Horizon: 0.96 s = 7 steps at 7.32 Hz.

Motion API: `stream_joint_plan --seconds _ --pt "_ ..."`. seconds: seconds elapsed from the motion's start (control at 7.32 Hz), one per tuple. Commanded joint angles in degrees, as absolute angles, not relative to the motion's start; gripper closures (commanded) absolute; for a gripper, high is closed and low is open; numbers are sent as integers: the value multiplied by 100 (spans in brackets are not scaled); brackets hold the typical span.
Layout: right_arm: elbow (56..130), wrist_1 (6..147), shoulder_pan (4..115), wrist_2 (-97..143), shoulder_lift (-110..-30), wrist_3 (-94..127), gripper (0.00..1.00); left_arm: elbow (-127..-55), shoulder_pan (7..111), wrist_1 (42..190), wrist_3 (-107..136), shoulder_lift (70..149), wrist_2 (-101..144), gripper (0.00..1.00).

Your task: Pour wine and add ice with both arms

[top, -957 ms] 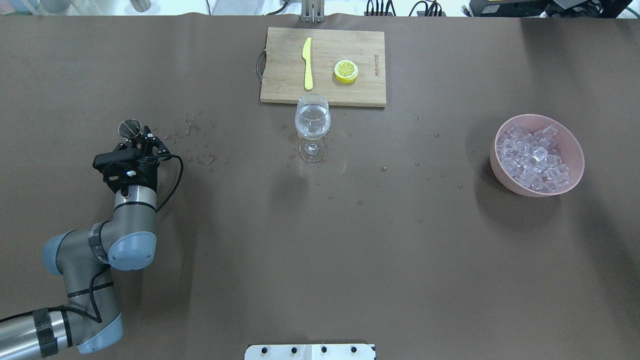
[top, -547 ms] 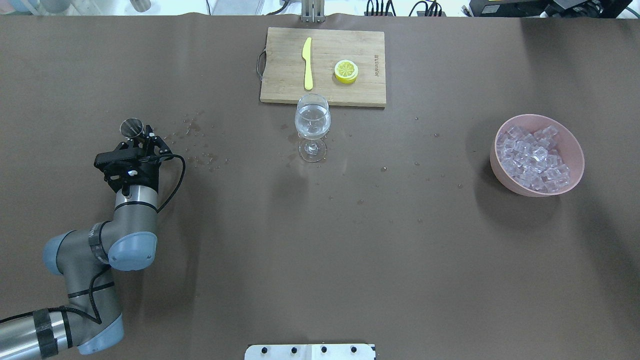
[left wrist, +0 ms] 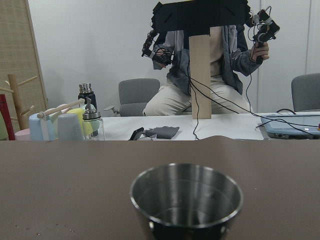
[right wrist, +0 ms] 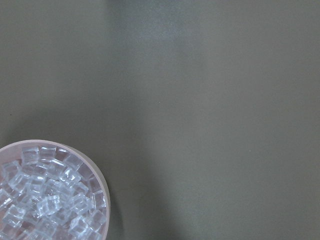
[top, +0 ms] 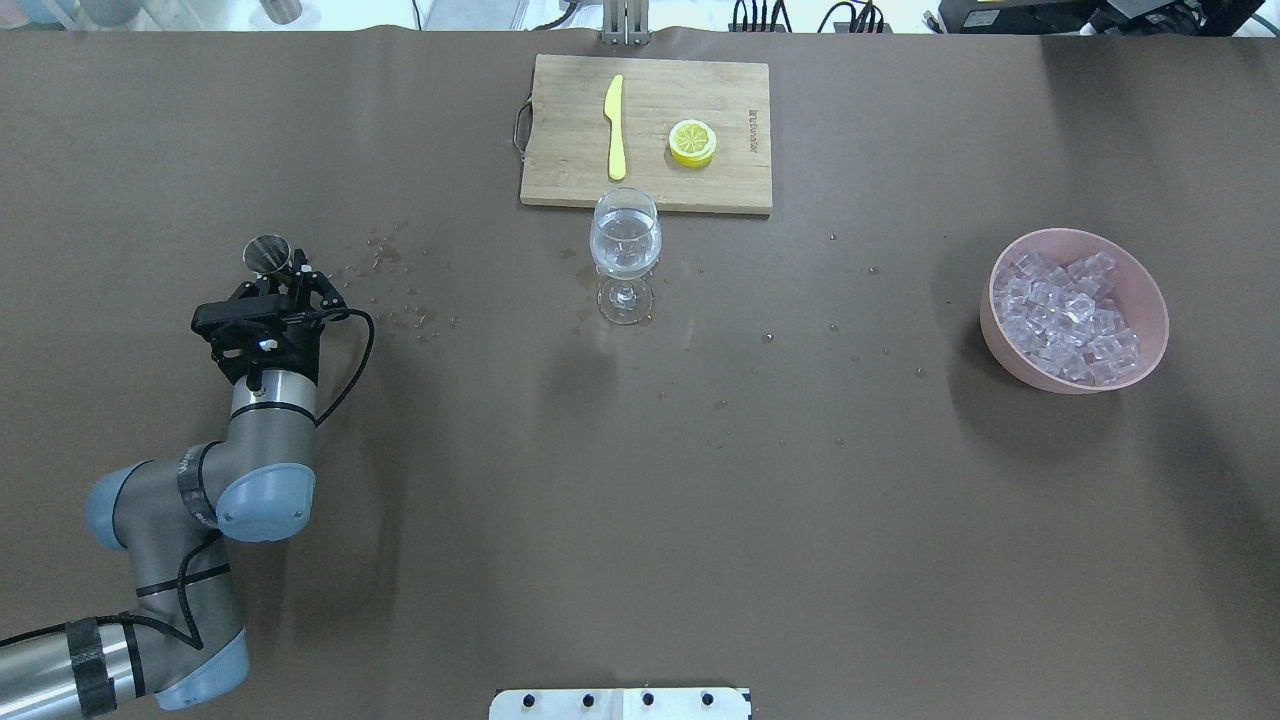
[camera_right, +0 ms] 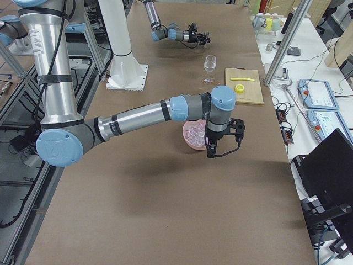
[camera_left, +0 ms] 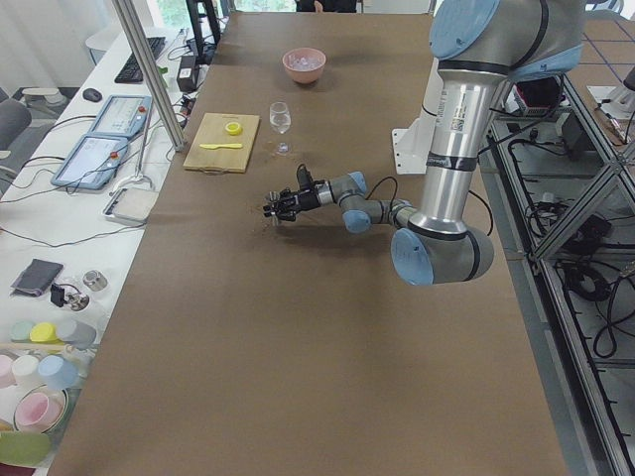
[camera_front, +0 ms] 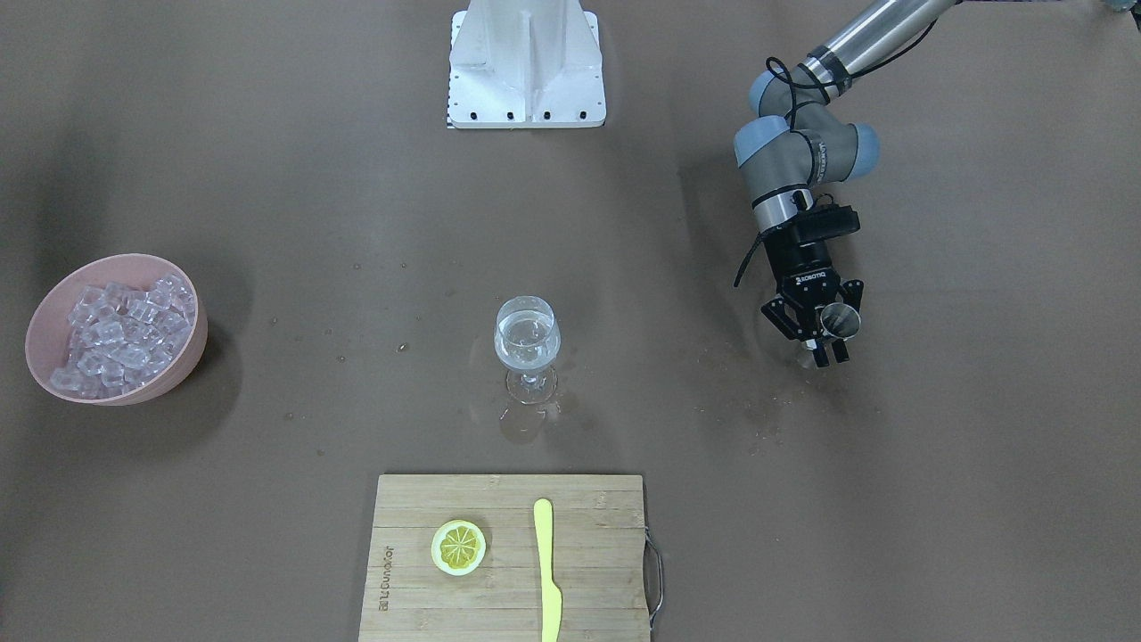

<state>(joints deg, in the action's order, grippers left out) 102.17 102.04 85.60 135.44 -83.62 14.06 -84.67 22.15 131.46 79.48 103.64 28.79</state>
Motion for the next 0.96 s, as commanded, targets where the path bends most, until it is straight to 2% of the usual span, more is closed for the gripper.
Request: stream_joint_plan --seconds 0.0,0.27,0.55,0.68,0.82 --pt "10222 10204 8561 13544 -8358 1406 0 -8534 2215 13140 7902 10362 2892 59" --pt "10222 10204 8561 13544 -8367 1406 0 -8525 2215 13140 7901 10362 2892 48" --pt "10222 10204 8561 13544 -8367 1406 0 -8525 2215 13140 7901 10362 2900 46" --pt "10222 10204 8561 13544 -8367 1406 0 -8534 2215 13140 7901 10362 2900 37" --pt "10222 10204 8561 13544 -8367 1406 0 -8525 2215 13140 7901 10362 2900 2"
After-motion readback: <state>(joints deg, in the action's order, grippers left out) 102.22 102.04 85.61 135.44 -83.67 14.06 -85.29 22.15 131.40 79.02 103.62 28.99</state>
